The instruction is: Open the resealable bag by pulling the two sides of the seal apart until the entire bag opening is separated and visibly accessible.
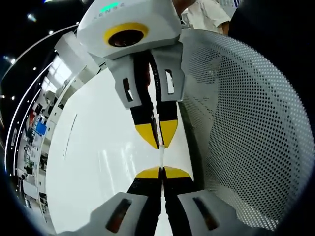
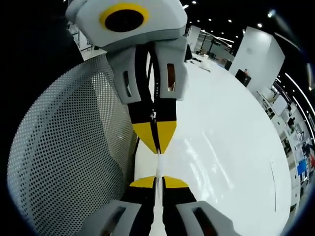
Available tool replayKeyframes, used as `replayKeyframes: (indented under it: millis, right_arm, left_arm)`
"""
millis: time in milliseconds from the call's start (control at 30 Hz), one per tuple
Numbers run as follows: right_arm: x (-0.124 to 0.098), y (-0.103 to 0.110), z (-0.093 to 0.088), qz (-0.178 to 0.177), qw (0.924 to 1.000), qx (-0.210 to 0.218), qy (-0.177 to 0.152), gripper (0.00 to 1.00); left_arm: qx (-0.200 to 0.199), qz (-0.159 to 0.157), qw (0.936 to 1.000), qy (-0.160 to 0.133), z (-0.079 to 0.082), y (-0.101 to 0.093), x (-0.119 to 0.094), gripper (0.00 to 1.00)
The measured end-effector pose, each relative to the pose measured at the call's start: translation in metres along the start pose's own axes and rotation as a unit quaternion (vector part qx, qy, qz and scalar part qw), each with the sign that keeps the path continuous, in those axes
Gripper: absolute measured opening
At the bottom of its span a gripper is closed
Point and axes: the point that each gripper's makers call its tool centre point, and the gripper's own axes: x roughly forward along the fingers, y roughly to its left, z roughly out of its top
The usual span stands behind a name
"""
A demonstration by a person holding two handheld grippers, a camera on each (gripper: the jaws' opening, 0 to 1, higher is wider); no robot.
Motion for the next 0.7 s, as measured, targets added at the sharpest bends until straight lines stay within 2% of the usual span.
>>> replayKeyframes:
  millis: [100, 467, 700]
  right_arm:
    - [0.0011, -0.0001, 0.0063, -0.001, 0.9999, 0.008, -0.011, 0.03]
    - [0.0049, -0.0047, 0.0064, 0.002, 0.9999, 0.01, -0.006, 0.0]
    - [0.0085, -0.0033, 0.0033, 0.002, 0.9999, 0.011, 0.007, 0.0]
  left_arm:
    - [0.005, -0.002, 1.0, -0.001, 0.0012, -0.0018, 0.0004, 0.0]
    - [0.011, -0.003, 0.9999, -0.005, 0.0026, 0.0003, 0.0011, 0.0]
    - [0.037, -0.007, 0.9993, 0.004, -0.001, -0.0023, 0.0068, 0.0]
